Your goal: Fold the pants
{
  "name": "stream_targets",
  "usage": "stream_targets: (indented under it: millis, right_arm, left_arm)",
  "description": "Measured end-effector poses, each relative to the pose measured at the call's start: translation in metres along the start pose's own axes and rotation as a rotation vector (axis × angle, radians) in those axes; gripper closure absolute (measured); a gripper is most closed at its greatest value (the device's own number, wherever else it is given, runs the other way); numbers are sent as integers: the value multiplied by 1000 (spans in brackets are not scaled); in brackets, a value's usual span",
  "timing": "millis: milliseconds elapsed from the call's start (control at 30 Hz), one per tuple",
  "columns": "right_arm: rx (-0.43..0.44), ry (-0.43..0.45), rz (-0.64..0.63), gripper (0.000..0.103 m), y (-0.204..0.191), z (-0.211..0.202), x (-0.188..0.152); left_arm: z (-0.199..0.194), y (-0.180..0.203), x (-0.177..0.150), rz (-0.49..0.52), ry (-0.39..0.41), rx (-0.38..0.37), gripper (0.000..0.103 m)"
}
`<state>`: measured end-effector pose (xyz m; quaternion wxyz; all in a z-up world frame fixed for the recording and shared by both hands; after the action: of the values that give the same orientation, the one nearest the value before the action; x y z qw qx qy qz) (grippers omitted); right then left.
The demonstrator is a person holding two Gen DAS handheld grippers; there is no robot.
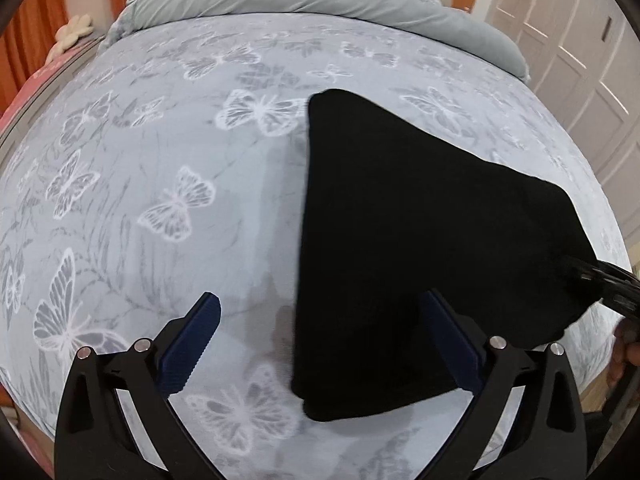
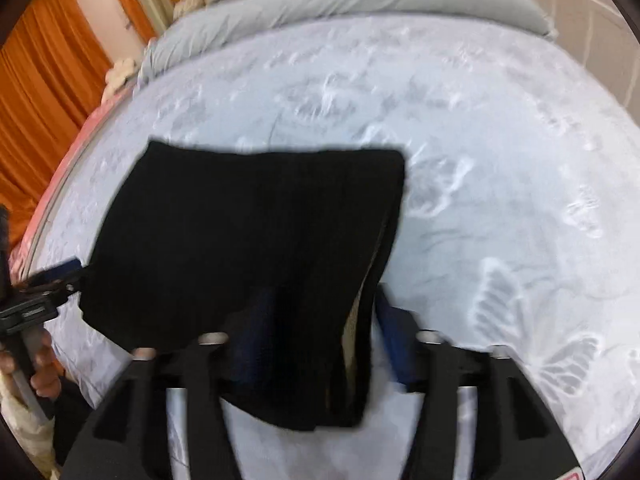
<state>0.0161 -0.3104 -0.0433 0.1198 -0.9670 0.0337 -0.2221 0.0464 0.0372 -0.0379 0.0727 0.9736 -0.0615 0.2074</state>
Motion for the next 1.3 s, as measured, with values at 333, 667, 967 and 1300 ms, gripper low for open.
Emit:
stream_targets:
  millis: [333, 667, 967, 1300]
  right_arm:
    - [258, -149, 180, 35, 23, 23, -36]
    - [383, -87, 209, 68, 9, 28, -31]
    - [391, -39, 106, 59, -17, 0, -10]
    - [48, 277, 37, 62, -17, -66, -3]
  left_arm:
    - [11, -11, -17, -28, -105, -170, 5]
    - [33, -5, -2, -100, -144, -326, 53]
    - [-34, -15, 5, -43, 57, -273, 54]
    - [-61, 2, -13, 61, 250, 90, 11]
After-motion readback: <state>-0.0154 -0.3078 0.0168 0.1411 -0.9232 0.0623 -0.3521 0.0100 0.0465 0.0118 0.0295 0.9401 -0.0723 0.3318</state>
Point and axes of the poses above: each gripper's, at about its wrist camera, not at the fingertips, and z roughly the way its jaws point, y to its right, x to its top, the point moved 2 cm from there along z, roughly the way its jaws point, and after that the axes turned 6 degrees about -y, right-handed, at the moved point
